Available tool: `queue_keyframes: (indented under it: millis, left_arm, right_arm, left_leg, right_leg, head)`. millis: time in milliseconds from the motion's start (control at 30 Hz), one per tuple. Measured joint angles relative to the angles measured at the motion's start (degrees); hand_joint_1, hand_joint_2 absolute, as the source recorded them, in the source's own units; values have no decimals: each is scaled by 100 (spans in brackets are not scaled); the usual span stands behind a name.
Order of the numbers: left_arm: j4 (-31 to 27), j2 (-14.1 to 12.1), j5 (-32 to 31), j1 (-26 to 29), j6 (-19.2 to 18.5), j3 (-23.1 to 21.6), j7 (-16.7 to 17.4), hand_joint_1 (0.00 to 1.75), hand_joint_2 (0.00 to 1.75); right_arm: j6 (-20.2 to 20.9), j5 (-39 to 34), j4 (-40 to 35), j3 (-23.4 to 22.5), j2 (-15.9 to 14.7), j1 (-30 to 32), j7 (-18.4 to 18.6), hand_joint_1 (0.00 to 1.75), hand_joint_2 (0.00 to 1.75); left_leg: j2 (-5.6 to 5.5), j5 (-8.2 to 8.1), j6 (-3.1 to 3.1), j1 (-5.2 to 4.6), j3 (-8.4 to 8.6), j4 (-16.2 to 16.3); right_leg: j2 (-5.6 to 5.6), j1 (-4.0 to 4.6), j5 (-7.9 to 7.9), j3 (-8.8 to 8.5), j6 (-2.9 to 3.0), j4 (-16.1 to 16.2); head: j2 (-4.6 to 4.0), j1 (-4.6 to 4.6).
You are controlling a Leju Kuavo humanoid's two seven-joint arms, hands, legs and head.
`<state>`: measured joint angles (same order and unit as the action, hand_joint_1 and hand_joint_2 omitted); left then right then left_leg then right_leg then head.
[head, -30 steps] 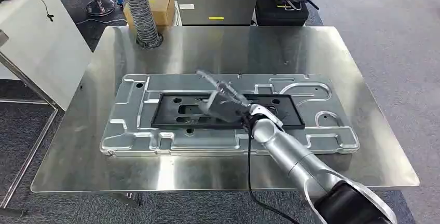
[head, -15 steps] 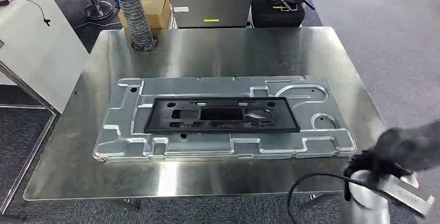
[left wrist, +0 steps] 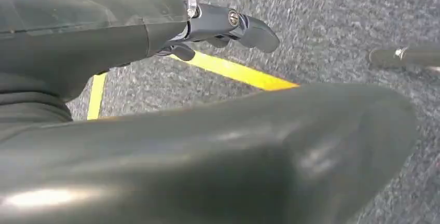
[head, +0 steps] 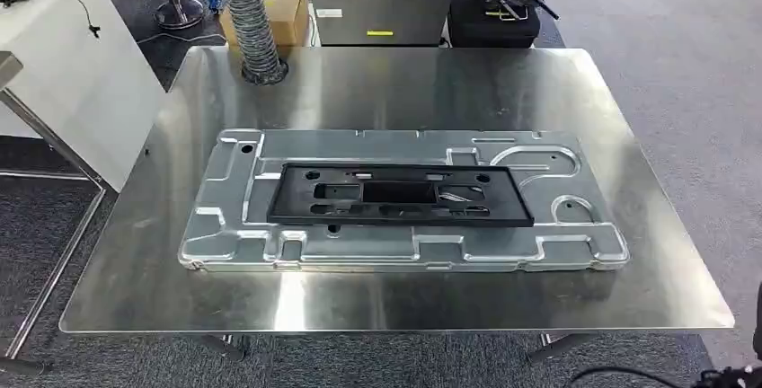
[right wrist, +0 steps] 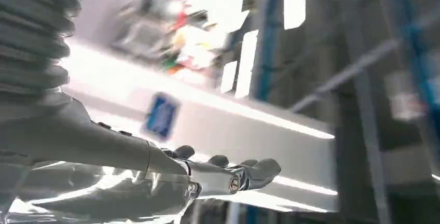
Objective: Take the parts from the cabinet and place them on the table.
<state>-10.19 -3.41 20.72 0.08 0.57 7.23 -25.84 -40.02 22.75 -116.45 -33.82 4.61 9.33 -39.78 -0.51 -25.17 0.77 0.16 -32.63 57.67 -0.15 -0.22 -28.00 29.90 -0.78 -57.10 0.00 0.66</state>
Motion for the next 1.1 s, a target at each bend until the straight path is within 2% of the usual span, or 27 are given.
queue_keyframes:
  millis: [100, 133, 167, 200, 267, 300, 333, 367, 433, 467, 500, 533, 600, 633, 667, 700, 733, 767, 800, 833, 867, 900, 933, 967, 1000, 1033, 1100]
  left_arm:
    - [0, 18, -31, 11, -11, 9, 0, 0, 0]
    - [0, 15, -33, 27, -24, 9, 2, 0, 0]
    - [0, 20, -50, 24, -41, 7, 0, 0, 0]
    - [0, 20, -50, 16, -46, 7, 2, 0, 0]
    - [0, 17, -50, 15, -52, 9, 7, 0, 0]
    - [0, 17, -50, 23, -52, 9, 20, 0, 0]
    - [0, 22, -50, 24, -52, 11, 33, 0, 0]
    - [0, 22, -50, 21, -57, 9, 42, 0, 0]
    - [0, 24, -79, 10, -46, 22, 42, 0, 0]
    - [-2, 22, -98, -19, -39, 48, 42, 0, 0]
    - [-2, 30, -114, -27, -37, 61, 29, 0, 0]
    - [-2, 46, -138, -24, -35, 74, 22, 0, 0]
    - [-2, 59, -166, -18, -37, 112, 4, 0, 0]
    - [2, 85, -175, -8, -42, 125, 0, 0, 0]
    - [2, 116, -192, -27, -55, 138, -13, 0, 0]
    - [2, 118, -210, -24, -81, 149, -35, 0, 0]
    - [2, 129, -280, -10, -123, 151, -33, 0, 0]
    - [0, 149, -409, 6, -175, 173, -11, 0, 0]
    - [0, 153, -549, 30, -214, 243, 20, 0, 0]
    - [0, 181, -653, 38, -214, 340, 26, 0, 0]
    - [0, 210, -695, 27, -212, 428, 24, 0, 0]
    - [0, 236, -721, 12, -214, 472, 26, 0, 0]
    - [0, 262, -774, 0, -219, 507, 31, 0, 0]
    - [0, 295, -824, -24, -229, 562, 39, 0, 0]
    - [-4, 304, -863, -26, -229, 618, 42, 0, 0]
    - [-4, 339, -885, -29, -236, 651, 44, 0, 0]
    - [-4, 356, -938, -40, -286, 710, 44, 0, 0]
  right_arm:
    - [0, 171, 449, -380, 142, 178, 0, 0, 175]
    - [0, 244, 764, -515, 191, 176, -2, 0, 175]
    - [0, 291, 991, -625, 218, 176, 2, 0, 175]
    - [0, 348, 1205, -758, 251, 188, 2, 0, 175]
    - [0, 531, 1618, -990, 341, 205, -2, 0, 175]
    - [0, 629, 1880, -1094, 371, 192, -2, 0, 175]
    - [0, 701, 2108, -1170, 380, 189, -2, 0, 175]
    - [-2, 765, 2304, -1239, 398, 197, -2, 0, 175]
    - [-2, 901, 2676, -1335, 404, 160, -2, 0, 175]
    - [-2, 1065, 2994, -1396, 395, 105, -2, 0, 175]
    - [-2, 1203, 3254, -1448, 387, 70, 0, 0, 175]
    - [-2, 1358, 3504, -1508, 373, 11, -2, 0, 175]
    - [-4, 1651, 3974, -1619, 360, -87, -2, 0, 175]
    - [-7, 1749, 4147, -1678, 352, -124, -2, 0, 175]
    - [-7, 1913, 4409, -1766, 328, -167, -2, 0, 175]
    - [-7, 2059, 4728, -1871, 292, -191, 67, 0, 175]
    - [15, 2070, 4839, -1875, 266, -145, 171, 0, 175]
    - [103, 2057, 4931, -1862, 214, -125, 175, 0, 175]
    - [182, 2105, 5170, -1892, 106, -159, 149, 0, 175]
    - [160, 2352, 5532, -1992, 41, -262, 92, 0, 175]
    - [116, 2708, 5834, -2155, 37, -374, 59, 0, 175]
    - [55, 2997, 6035, -2311, 37, -450, 48, 0, 175]
    - [50, 3211, 6247, -2446, 37, -515, 53, 0, 175]
    - [48, 3463, 6488, -2550, 48, -572, 61, 0, 175]
    - [46, 3911, 6808, -2704, 57, -667, 132, 0, 175]
    - [44, 4417, 7078, -2925, 50, -769, 302, 0, 175]
    - [31, 5420, 7666, -3379, 28, -878, 1016, 0, 175]
  left_leg:
    - [12, 71, -111, 19, -9, -40]
    - [14, 31, -135, 24, -29, 9]
    - [20, -178, -156, 25, -98, 142]
    - [21, -493, -165, 31, -212, 455]
    - [20, -1079, -196, 42, -435, 1317]
    - [20, -1196, -205, 44, -451, 1568]
    - [20, -1168, -199, 44, -352, 1548]
    - [21, -1041, -189, 44, -113, 1260]
    - [20, -697, -146, 44, 601, 234]
    - [19, -738, -103, 34, 893, -291]
    - [11, -649, -91, -6, 841, -268]
    - [13, -626, -68, -10, 815, -236]
    - [14, -541, 12, -55, 775, -220]
    - [29, -428, 46, -23, 729, -273]
    - [63, -346, 73, -1, 660, -287]
    - [79, -279, 127, 3, 567, -290]
    - [76, -213, 133, -3, 477, -286]
    - [76, -160, 135, -8, 400, -277]
    - [86, -105, 127, -12, 313, -269]
    - [104, -40, 112, -12, 223, -245]
    - [121, 22, 94, -7, 125, -213]
    - [126, 66, 76, 0, 29, -182]
    - [124, 108, 52, 11, -63, -145]
    - [118, 146, 23, 14, -136, -96]
    - [110, 170, -13, -19, -186, -44]
    - [117, 210, -53, -17, -184, -40]
    - [117, 304, -120, 6, -192, -59]
  right_leg:
    - [14, 20, 68, 51, 90, 0]
    - [-5, -48, 148, 75, 133, 77]
    - [-10, -32, 196, 114, 165, 90]
    - [-22, -32, 235, 173, 194, 88]
    - [-48, -19, 322, 304, 219, 77]
    - [-47, -13, 375, 375, 218, 69]
    - [-45, -9, 420, 445, 210, 55]
    - [-42, -7, 459, 518, 197, 27]
    - [-39, -5, 534, 645, 167, -22]
    - [-42, 2, 588, 678, 138, -55]
    - [-41, 25, 622, 683, 95, -48]
    - [-41, 0, 672, 691, 56, -42]
    - [-39, -23, 788, 690, -17, 10]
    - [-19, -17, 821, 720, -51, 22]
    - [7, -43, 605, 776, -80, -63]
    - [10, -44, 172, 876, -116, -363]
    - [8, -63, -232, 977, -152, -806]
    - [9, -70, -498, 1050, -180, -1206]
    - [9, -72, -659, 1101, -205, -1595]
    - [9, -77, -621, 1081, -224, -1828]
    - [8, -86, -429, 927, -233, -1788]
    - [8, -94, -213, 669, -227, -1525]
    - [7, -109, -53, 295, -217, -1057]
    - [9, -124, -58, -143, -213, -479]
    - [17, -98, -304, -485, -194, 79]
    - [44, -83, -338, -514, -105, 145]
    - [39, -47, -294, -453, -29, 135]
  head:
    - [0, 0]
    - [0, 11]
    - [0, 2]
    - [0, 20]
    - [0, 20]
    - [0, 20]
    - [0, 18]
    - [0, 18]
    - [0, 20]
    - [0, 22]
    - [0, -15]
    - [0, -20]
    - [2, -6]
    - [0, -17]
    - [2, 11]
    - [0, -41]
    - [2, -61]
    - [0, -63]
    - [2, -48]
    - [0, -72]
    - [0, -79]
    - [0, -79]
    - [0, -87]
    - [0, -85]
    - [0, -107]
    - [0, -76]
    - [2, -85]
